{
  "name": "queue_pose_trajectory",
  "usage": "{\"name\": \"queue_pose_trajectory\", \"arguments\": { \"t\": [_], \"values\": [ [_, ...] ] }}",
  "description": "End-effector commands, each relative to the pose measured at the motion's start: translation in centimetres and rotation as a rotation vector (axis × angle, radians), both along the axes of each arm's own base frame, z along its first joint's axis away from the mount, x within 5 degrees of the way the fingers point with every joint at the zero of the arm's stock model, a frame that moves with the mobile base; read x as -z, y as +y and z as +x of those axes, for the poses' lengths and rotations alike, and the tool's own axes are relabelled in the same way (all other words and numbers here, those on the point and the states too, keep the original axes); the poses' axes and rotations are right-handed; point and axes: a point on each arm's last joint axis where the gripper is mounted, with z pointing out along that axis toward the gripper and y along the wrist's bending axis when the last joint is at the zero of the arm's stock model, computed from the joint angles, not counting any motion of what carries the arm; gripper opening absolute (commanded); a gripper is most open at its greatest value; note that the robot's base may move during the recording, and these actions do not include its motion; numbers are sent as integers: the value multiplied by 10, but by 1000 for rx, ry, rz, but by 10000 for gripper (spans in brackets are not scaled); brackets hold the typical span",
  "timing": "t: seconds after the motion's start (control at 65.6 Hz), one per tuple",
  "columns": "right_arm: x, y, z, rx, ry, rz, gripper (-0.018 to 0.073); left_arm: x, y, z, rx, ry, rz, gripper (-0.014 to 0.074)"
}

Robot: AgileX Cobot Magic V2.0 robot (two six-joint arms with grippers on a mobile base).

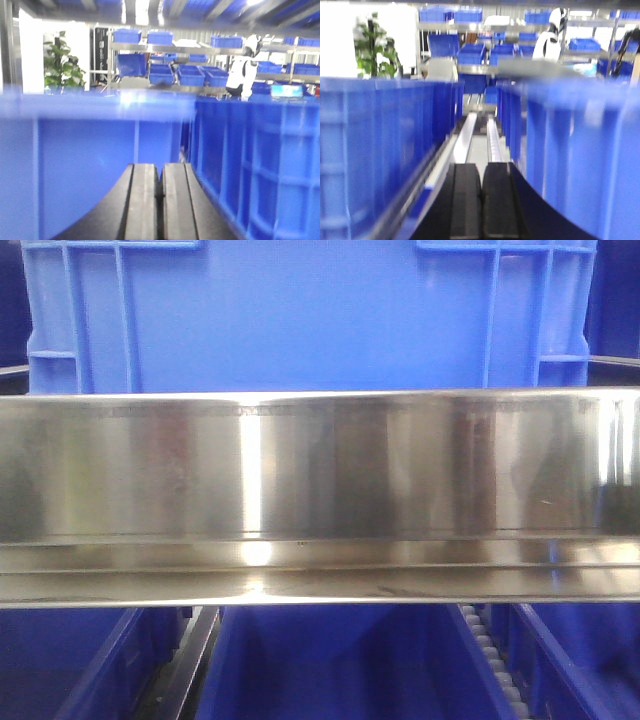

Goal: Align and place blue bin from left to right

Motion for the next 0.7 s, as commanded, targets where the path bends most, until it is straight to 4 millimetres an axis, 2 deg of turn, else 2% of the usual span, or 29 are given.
{"name": "queue_pose_trajectory", "arguments": {
  "t": [0.0,0.122,0.29,0.457,0.686],
  "values": [
    [-18,-1,-6,0,-33,4,-79,-19,0,-9,9,-33,-8,-111],
    [-39,-1,-5,0,-46,7,-79,-44,0,-18,10,-60,-8,-111],
    [-70,1,5,0,-41,6,-79,-81,0,-15,12,-49,-7,-111],
    [-107,6,27,0,-12,-1,-79,-121,-1,5,13,-5,-4,-111],
    [-157,16,69,0,98,-26,-79,-174,-4,49,15,71,1,-111]
  ]
}}
